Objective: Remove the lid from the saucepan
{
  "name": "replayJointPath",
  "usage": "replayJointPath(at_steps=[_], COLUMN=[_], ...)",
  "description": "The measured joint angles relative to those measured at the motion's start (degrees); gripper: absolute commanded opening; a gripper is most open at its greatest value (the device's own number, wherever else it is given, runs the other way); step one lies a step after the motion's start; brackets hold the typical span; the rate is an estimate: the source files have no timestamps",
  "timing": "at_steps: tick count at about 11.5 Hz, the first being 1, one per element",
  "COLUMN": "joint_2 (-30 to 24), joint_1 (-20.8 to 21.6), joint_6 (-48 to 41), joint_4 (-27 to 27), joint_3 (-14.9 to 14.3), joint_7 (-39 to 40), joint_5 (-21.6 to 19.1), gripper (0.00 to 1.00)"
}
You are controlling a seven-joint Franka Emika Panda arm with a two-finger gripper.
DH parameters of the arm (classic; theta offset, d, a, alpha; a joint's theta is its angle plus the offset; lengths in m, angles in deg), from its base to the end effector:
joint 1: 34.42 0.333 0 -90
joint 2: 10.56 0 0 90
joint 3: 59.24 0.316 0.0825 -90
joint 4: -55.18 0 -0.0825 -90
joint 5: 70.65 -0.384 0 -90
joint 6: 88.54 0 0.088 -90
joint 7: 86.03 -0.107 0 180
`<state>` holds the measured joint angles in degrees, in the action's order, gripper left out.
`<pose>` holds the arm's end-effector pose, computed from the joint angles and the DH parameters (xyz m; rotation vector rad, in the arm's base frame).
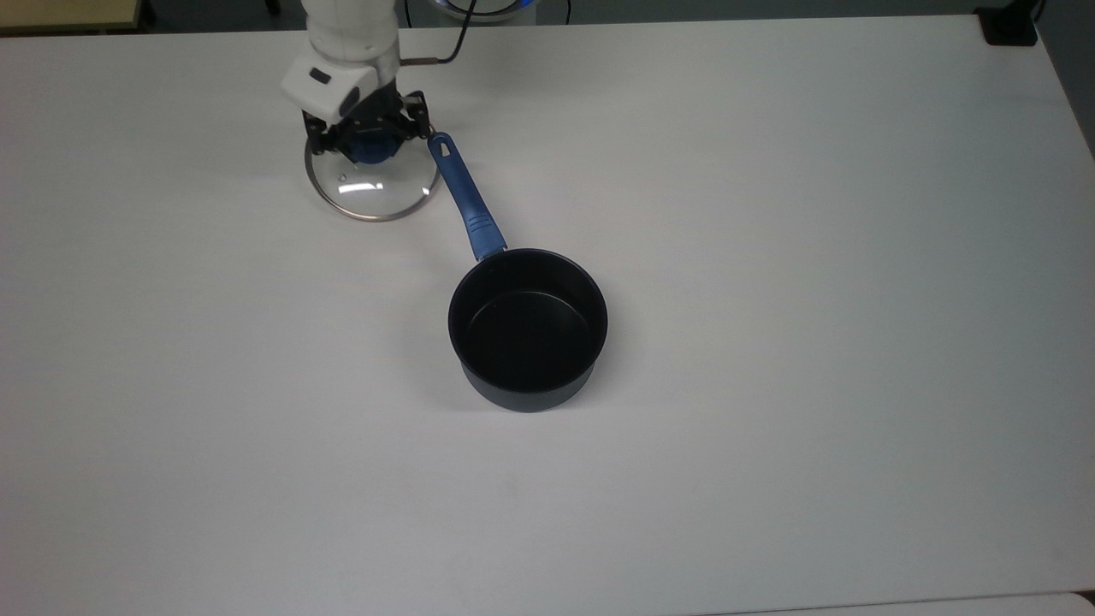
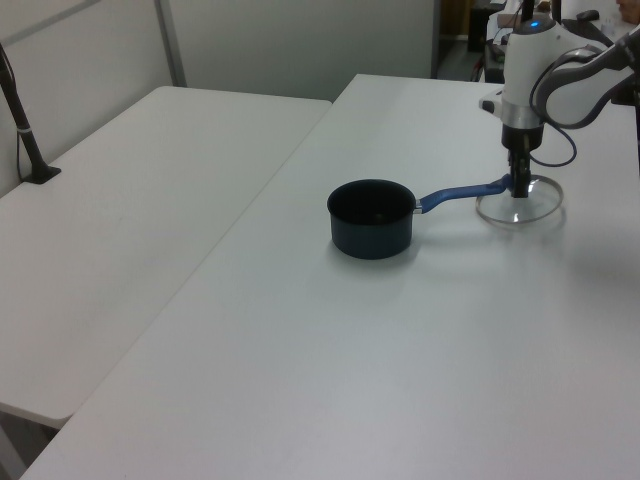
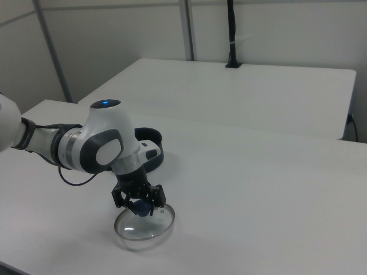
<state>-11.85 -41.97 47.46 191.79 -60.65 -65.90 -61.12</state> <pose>0.4871 -0.0786 0.3299 2.9893 0.4733 -0.0266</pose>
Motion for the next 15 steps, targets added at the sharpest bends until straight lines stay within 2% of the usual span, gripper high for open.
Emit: replayJointPath(at_steps=[1,2,3,7,13,15], joint_2=[0.7,1.5,2.1,2.7,0.0,-2.3], joint_1=[1.1,2.0,2.4,2.5,1.4,1.0], joint_6=[0.8,0.9,0.9,-0.5,-28.7,-38.6], joint_4=[-0.2,-0.4,-0.9,-4.9,-25.0,-32.5], joint_3=[0.0,0.1,0.1,0.0,-0.6,-1.0], joint_7=[-0.6,-1.6,-2.7,-8.7,-9.8,-9.9], joint_5=[0.0,0.0,0.0,0.0,0.0,-1.4], gripper=[0.65,0.97,1.0,1.0,1.0,1.0])
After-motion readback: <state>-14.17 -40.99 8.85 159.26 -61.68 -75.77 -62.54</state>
